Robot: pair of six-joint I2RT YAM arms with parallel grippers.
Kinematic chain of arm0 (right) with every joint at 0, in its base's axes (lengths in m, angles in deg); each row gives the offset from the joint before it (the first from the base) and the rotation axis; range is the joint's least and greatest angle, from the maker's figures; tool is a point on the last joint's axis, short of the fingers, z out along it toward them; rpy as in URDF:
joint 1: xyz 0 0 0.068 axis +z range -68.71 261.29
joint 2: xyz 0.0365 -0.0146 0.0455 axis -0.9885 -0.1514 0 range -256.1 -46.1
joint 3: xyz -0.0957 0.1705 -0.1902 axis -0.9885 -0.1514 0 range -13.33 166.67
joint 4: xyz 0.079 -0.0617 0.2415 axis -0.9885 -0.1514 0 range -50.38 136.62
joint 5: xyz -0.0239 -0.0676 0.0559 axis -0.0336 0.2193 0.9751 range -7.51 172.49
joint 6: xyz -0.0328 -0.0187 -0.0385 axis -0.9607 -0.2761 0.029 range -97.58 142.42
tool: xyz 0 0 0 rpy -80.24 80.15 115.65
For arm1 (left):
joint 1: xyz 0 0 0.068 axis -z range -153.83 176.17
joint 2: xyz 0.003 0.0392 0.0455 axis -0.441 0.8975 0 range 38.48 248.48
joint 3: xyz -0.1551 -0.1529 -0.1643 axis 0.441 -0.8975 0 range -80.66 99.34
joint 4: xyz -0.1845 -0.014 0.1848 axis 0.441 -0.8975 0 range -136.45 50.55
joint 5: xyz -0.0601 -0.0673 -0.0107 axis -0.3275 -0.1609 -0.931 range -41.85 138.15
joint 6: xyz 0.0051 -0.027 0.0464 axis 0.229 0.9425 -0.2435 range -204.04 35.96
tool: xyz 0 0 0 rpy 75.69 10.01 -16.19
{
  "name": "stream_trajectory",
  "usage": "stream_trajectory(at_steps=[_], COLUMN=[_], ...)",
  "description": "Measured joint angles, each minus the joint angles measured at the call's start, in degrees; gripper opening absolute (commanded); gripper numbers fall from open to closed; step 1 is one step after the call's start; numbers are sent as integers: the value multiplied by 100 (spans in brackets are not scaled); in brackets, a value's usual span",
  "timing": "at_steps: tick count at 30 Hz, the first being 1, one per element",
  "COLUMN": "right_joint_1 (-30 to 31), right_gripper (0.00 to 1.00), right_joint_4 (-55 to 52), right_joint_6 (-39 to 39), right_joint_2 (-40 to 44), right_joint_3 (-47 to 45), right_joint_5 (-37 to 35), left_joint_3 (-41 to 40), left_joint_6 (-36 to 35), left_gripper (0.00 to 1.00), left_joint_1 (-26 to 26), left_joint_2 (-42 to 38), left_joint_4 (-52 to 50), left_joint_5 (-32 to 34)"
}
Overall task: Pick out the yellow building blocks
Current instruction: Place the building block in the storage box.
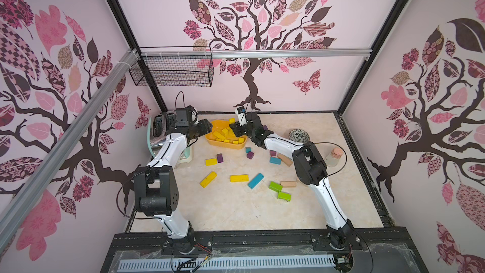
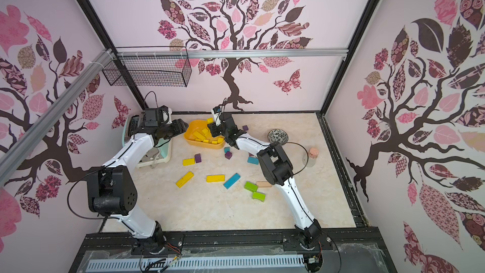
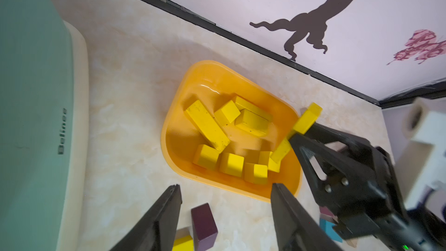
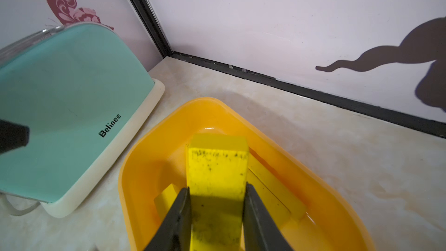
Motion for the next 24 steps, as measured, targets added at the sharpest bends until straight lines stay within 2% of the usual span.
stream_trajectory(at_steps=[5, 7, 11, 20, 24], right_joint_1=[39, 81, 157, 236, 254], right_gripper=[35, 42, 45, 46, 46], right_joint_4=[31, 4, -76, -278, -308], right_joint_6=[487, 623, 743, 748, 741], right_joint_2=[-570, -787, -1115, -1132, -944], right_joint_3=[835, 1158, 1657, 1746, 1495], right_joint_5=[393, 509, 638, 673, 673], left_joint_3=[-9, -26, -33, -35, -70], left_joint_6=[295, 350, 385, 509, 555], left_gripper=[65, 65, 65, 66, 66], left_joint_1=[13, 13, 13, 13, 13], left_joint_2=[0, 0, 0, 0, 0], left_joint_4=[101, 151, 157, 179, 227], left_joint_5=[-328, -391, -415, -487, -525])
